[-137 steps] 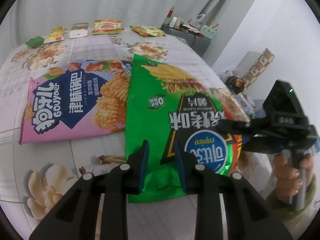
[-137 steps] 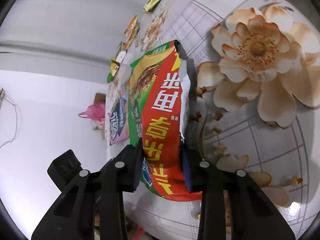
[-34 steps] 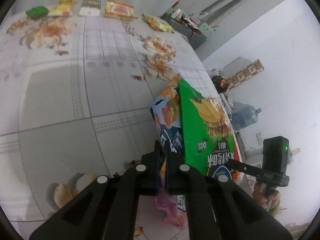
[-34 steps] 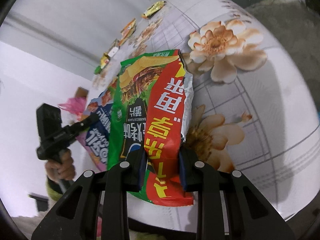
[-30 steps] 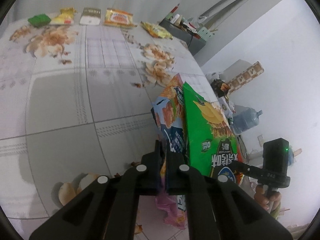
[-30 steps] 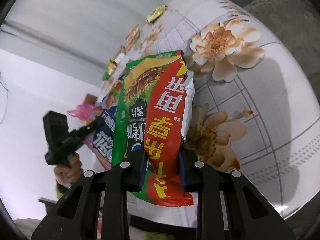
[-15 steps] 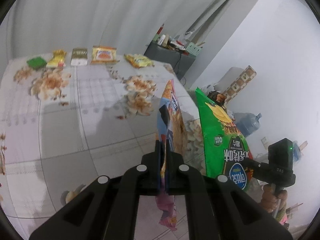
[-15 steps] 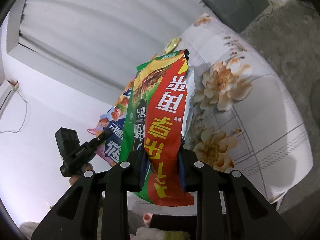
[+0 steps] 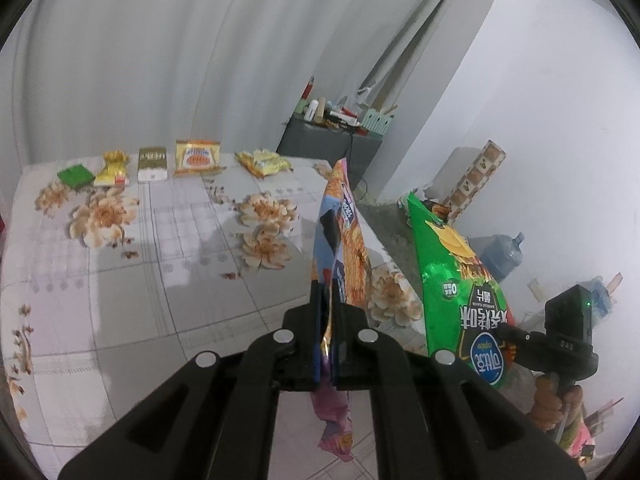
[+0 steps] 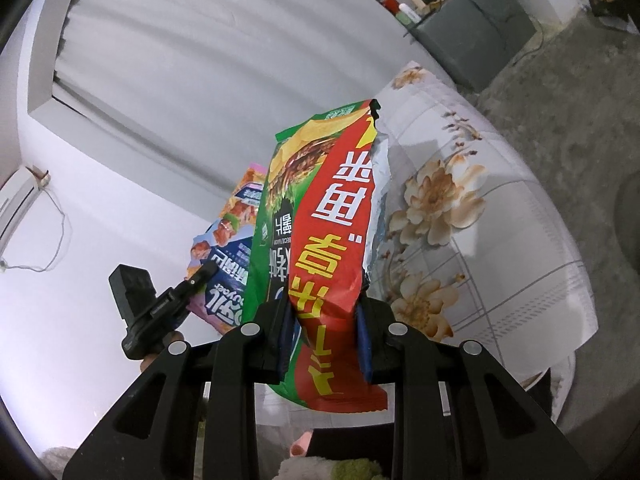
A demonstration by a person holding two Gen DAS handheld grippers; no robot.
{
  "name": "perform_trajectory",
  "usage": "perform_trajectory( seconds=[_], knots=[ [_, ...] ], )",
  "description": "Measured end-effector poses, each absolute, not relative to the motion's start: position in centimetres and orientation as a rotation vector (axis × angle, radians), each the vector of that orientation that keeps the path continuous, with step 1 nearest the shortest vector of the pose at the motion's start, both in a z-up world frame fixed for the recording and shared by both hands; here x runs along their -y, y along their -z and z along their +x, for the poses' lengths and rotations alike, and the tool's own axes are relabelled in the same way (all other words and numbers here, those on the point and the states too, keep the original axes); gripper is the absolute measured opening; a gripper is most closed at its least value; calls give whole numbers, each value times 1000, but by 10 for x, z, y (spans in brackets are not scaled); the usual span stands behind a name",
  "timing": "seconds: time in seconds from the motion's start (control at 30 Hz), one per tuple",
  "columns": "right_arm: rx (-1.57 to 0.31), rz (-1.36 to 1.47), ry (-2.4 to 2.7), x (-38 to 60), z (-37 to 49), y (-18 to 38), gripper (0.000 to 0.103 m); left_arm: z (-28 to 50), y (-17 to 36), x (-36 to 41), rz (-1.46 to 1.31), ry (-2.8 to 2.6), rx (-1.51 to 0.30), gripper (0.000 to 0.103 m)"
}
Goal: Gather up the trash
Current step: 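Lift the pink bag with the left gripper while the right lifts the green bag, then carry both bags over the blue basket and open both grippers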
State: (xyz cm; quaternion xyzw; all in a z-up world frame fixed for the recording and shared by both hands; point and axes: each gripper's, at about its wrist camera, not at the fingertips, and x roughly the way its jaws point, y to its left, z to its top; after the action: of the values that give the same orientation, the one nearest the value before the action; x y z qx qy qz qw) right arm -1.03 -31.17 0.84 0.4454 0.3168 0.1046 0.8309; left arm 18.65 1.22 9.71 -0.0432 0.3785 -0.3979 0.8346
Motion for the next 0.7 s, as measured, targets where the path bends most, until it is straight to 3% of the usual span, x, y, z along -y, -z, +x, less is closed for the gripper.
perform_trajectory(
  seconds=[0.37, 0.7],
  knots=[
    [-607, 973, -207, 332, -33, -9, 24, 173, -119, 17, -63, 886, -737, 2],
    [-498, 1058, -118, 384, -80, -3, 24, 153, -132, 95, 1, 1004, -723, 2]
  ],
)
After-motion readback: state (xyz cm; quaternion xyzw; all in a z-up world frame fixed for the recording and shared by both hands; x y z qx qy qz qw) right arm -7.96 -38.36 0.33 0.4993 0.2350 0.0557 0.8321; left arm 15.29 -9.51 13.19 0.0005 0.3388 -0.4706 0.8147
